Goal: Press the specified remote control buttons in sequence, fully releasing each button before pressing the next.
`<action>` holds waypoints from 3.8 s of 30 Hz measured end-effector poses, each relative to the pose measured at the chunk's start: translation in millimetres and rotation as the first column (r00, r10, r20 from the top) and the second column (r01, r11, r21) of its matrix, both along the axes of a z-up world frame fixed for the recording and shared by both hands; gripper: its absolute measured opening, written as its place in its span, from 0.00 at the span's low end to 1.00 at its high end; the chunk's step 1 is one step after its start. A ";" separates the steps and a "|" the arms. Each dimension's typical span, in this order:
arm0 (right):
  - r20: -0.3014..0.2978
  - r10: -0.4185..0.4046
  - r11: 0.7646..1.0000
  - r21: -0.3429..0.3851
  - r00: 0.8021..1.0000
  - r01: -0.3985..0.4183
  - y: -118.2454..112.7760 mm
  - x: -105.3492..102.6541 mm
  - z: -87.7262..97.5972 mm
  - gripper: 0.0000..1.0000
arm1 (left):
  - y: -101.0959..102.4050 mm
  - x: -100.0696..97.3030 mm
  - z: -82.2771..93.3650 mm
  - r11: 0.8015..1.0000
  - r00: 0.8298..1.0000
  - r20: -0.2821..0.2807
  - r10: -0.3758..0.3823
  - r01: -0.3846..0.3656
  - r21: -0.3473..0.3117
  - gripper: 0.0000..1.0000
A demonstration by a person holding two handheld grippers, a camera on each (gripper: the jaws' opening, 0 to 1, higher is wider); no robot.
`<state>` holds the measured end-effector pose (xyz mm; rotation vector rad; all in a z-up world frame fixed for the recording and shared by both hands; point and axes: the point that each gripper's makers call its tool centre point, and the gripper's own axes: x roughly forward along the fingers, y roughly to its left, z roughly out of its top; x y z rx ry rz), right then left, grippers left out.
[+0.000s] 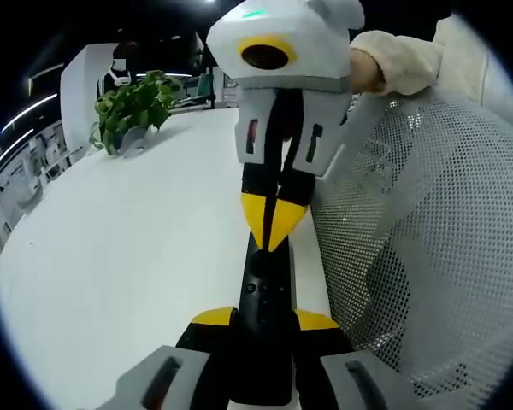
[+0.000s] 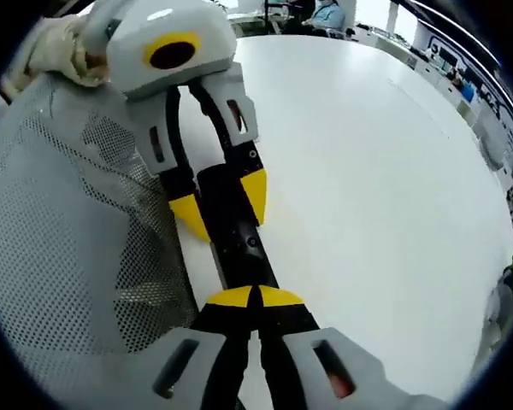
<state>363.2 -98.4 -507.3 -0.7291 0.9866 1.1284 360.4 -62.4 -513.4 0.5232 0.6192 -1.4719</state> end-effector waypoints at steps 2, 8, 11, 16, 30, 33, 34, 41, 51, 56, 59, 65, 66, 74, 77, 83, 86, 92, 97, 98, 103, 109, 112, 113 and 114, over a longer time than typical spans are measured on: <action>0.017 0.015 1.000 0.003 1.000 -0.015 1.9 1.1 1.0 0.00 | -0.1 0.3 0.0 1.000 1.000 -0.001 0.000 0.000 0.000 0.25; 0.010 -0.009 0.998 0.069 1.000 0.009 11.8 4.8 6.4 0.00 | -0.1 0.6 0.0 1.000 1.000 -0.001 0.000 0.000 -0.002 0.25; 0.007 0.029 0.999 0.019 1.000 -0.029 9.1 -0.7 -1.3 0.00 | -0.2 0.6 0.0 1.000 1.000 -0.003 0.001 -0.001 -0.004 0.25; 0.018 0.027 0.999 0.021 0.999 -0.027 9.3 -1.3 -0.9 0.00 | 0.0 0.2 -0.2 1.000 1.000 -0.002 0.002 -0.002 -0.004 0.25; 0.005 0.017 0.999 -0.035 1.000 -0.017 10.6 0.1 -2.4 0.00 | 0.0 -0.4 0.0 1.000 1.000 -0.005 0.004 -0.004 -0.010 0.25; -0.009 0.000 1.000 -0.031 1.000 0.000 9.7 0.6 -2.9 0.00 | 0.2 -0.5 0.0 1.000 1.000 -0.006 0.003 -0.003 -0.011 0.25; -0.015 -0.002 1.000 -0.031 1.000 0.002 9.8 1.1 -3.2 0.00 | 0.3 -0.4 -0.1 1.000 1.000 -0.007 0.004 -0.004 -0.012 0.25; -0.054 0.005 0.991 -0.132 0.999 -0.013 10.7 1.4 -4.7 0.00 | 0.1 0.1 -0.1 1.000 1.000 -0.010 0.005 -0.005 -0.016 0.25; -0.019 -0.006 0.993 -0.118 1.000 0.004 8.7 1.5 -4.2 0.00 | 0.1 0.9 0.1 1.000 1.000 -0.018 0.009 -0.009 -0.029 0.25; 0.016 -0.029 0.999 -0.025 0.999 0.029 8.5 0.9 -2.2 0.00 | 0.3 0.6 0.3 1.000 1.000 -0.021 0.005 -0.006 -0.030 0.25; -0.010 -0.067 0.997 0.028 0.998 0.068 8.7 1.7 -1.9 0.00 | 0.2 0.4 0.4 1.000 1.000 -0.021 0.004 -0.004 -0.029 0.25; -0.011 -0.033 0.999 0.021 0.999 0.034 13.3 3.6 -0.9 0.00 | 0.1 0.3 0.7 1.000 1.000 -0.018 0.002 -0.002 -0.024 0.25; -0.008 -0.023 0.999 0.026 1.000 0.023 16.0 2.7 0.0 0.00 | 0.1 0.4 0.7 1.000 1.000 -0.016 0.001 -0.002 -0.023 0.25; -0.008 0.006 0.999 0.040 1.000 -0.006 23.8 -1.0 0.4 0.00 | -0.1 0.4 1.0 1.000 1.000 -0.020 0.003 -0.004 -0.027 0.25; -0.009 0.006 0.999 0.038 1.000 -0.005 23.5 -1.0 -0.1 0.00 | -0.3 0.4 1.0 1.000 1.000 -0.018 0.003 -0.003 -0.027 0.25; -0.008 0.005 0.999 0.036 1.000 -0.005 22.9 -0.7 -0.5 0.00 | -0.5 0.2 0.7 1.000 1.000 -0.021 0.003 -0.003 -0.029 0.25; 0.008 0.023 0.999 0.025 1.000 -0.023 23.2 -1.1 -0.6 0.00 | -0.7 0.2 0.3 1.000 1.000 -0.021 0.002 -0.003 -0.029 0.25; 0.001 0.009 0.999 0.037 1.000 -0.009 22.8 -0.4 -1.4 0.00 | -0.7 0.3 0.1 1.000 1.000 -0.019 0.002 -0.002 -0.028 0.25; -0.046 -0.064 0.994 0.088 0.997 0.068 21.4 1.3 -1.5 0.00 | -0.7 0.5 -0.4 1.000 1.000 -0.016 0.002 -0.002 -0.027 0.25; -0.050 -0.068 0.993 0.093 0.996 0.073 21.3 1.2 -1.4 0.00 | -0.8 0.6 -0.5 1.000 1.000 -0.017 0.002 -0.003 -0.028 0.25; -0.053 -0.068 0.992 0.105 0.996 0.073 22.1 0.4 -1.1 0.00 | -0.7 0.8 -0.4 1.000 1.000 -0.019 0.003 -0.003 -0.029 0.25; -0.081 -0.036 0.988 0.147 0.996 0.048 21.5 -0.6 0.6 0.01 | -0.6 0.9 -0.1 1.000 1.000 -0.018 0.002 -0.003 -0.027 0.25; -0.049 0.029 0.991 0.135 0.998 -0.022 23.1 -3.3 1.0 0.02 | -0.4 0.7 0.1 1.000 1.000 -0.019 0.002 -0.002 -0.029 0.25; -0.040 0.041 0.991 0.129 0.998 -0.036 22.7 -3.7 0.9 0.02 | -0.3 0.6 0.2 1.000 1.000 -0.021 0.002 -0.003 -0.029 0.25; -0.037 0.052 0.992 0.119 0.998 -0.048 21.1 -4.7 0.9 0.02 | -0.2 0.4 0.3 1.000 1.000 -0.021 0.002 -0.003 -0.029 0.25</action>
